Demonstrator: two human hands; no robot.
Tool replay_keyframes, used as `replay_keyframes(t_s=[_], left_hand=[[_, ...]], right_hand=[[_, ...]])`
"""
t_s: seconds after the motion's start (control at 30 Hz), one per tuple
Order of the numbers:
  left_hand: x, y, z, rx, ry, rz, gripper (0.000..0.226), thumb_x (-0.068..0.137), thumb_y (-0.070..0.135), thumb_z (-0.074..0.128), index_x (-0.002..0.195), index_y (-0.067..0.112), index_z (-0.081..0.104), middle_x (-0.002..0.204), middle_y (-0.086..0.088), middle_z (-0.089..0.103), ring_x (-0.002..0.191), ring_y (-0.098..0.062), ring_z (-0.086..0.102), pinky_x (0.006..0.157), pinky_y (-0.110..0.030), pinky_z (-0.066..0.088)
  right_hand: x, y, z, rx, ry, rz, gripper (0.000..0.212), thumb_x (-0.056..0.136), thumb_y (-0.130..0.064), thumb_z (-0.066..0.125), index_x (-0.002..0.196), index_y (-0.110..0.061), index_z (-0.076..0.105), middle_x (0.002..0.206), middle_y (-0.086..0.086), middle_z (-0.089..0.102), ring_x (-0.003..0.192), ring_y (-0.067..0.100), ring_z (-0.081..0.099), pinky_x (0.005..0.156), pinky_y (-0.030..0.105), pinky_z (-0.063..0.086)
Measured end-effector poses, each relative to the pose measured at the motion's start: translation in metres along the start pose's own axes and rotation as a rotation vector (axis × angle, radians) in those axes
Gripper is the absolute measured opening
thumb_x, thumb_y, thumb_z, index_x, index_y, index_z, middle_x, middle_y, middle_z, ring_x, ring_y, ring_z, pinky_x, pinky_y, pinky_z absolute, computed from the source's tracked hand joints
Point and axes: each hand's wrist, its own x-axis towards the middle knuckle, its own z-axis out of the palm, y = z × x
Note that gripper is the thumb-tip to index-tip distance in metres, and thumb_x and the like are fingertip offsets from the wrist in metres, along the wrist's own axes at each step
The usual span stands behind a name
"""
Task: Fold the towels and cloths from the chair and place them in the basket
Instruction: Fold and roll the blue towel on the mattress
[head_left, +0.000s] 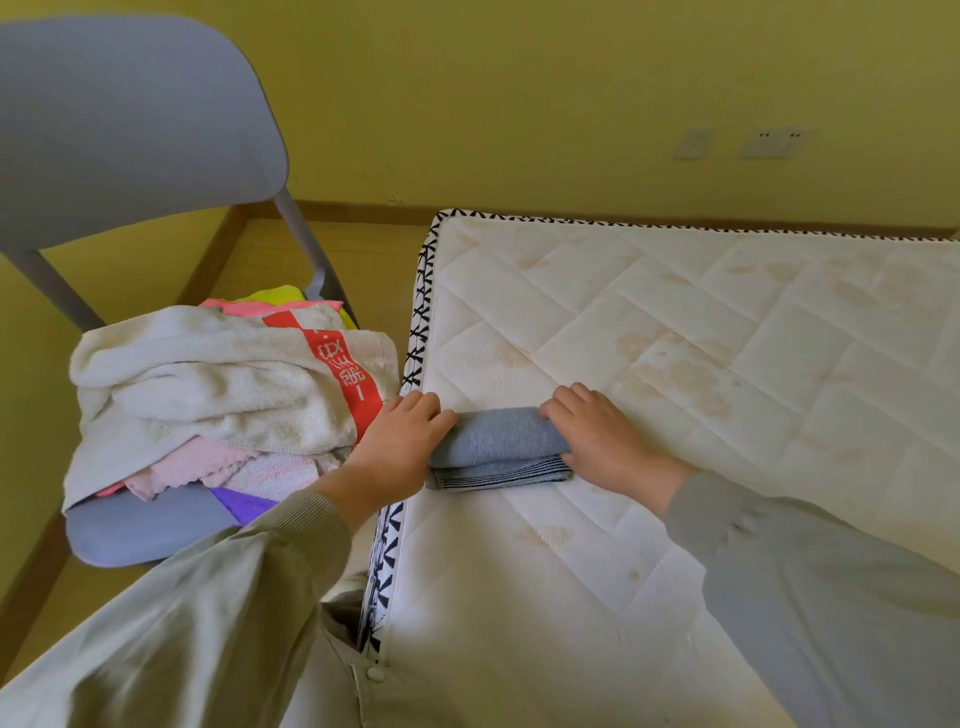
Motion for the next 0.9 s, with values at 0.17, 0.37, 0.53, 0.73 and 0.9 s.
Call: replay_keyframes(t_s=[0.17, 0.37, 0.53, 0.73, 0.9], left_hand=[[-0.013, 0.012, -0.008, -0.170, 0.039, 0.099, 0.027, 0.056, 0.020, 0.054, 0.082, 0.017, 0.061, 0.089, -0.003, 0.052, 0.079, -0.022, 0.050, 0.073, -0.032, 0.042], [0.002, 0.045, -0.005, -0.358, 0.050, -0.062, 0.030, 0.081, 0.042, 0.054, 0.072, 0.014, 0.051, 0.087, -0.005, 0.050, 0.074, -0.020, 0.044, 0.065, -0.033, 0.041], [-0.001, 0.037, 0.011, -0.405, -0.142, -0.136, 0.082, 0.081, 0.067, 0.037, 0.138, 0.009, 0.041, 0.127, -0.008, 0.053, 0.111, -0.024, 0.050, 0.094, -0.036, 0.041], [0.002, 0.030, 0.015, -0.522, -0.227, -0.230, 0.074, 0.083, 0.059, 0.057, 0.140, 0.015, 0.040, 0.127, -0.007, 0.051, 0.117, -0.022, 0.045, 0.098, -0.035, 0.040], [0.008, 0.019, 0.002, -0.717, -0.407, -0.373, 0.065, 0.077, 0.038, 0.075, 0.129, 0.018, 0.043, 0.115, -0.003, 0.051, 0.101, -0.018, 0.051, 0.080, -0.027, 0.042]], right_hand=[[-0.014, -0.007, 0.001, 0.173, 0.105, -0.047, 0.031, 0.080, -0.048, 0.049, 0.076, -0.018, 0.056, 0.085, -0.004, 0.046, 0.082, 0.015, 0.041, 0.076, 0.028, 0.037], [0.009, -0.038, 0.011, 0.218, 0.283, 0.029, 0.040, 0.086, -0.030, 0.038, 0.055, -0.009, 0.049, 0.068, 0.003, 0.045, 0.068, 0.023, 0.045, 0.056, 0.031, 0.038], [0.009, -0.047, 0.028, 0.070, 0.183, 0.071, 0.039, 0.091, -0.032, 0.025, 0.099, -0.015, 0.059, 0.092, 0.000, 0.060, 0.084, 0.024, 0.054, 0.074, 0.036, 0.044], [0.004, -0.021, 0.037, 0.349, 0.045, 0.196, 0.054, 0.091, -0.053, 0.034, 0.103, -0.010, 0.063, 0.095, 0.005, 0.062, 0.092, 0.025, 0.052, 0.081, 0.036, 0.043], [0.007, -0.007, 0.030, 0.649, -0.127, 0.301, 0.039, 0.082, -0.044, 0.069, 0.105, -0.013, 0.063, 0.101, 0.003, 0.060, 0.099, 0.018, 0.051, 0.083, 0.025, 0.037]])
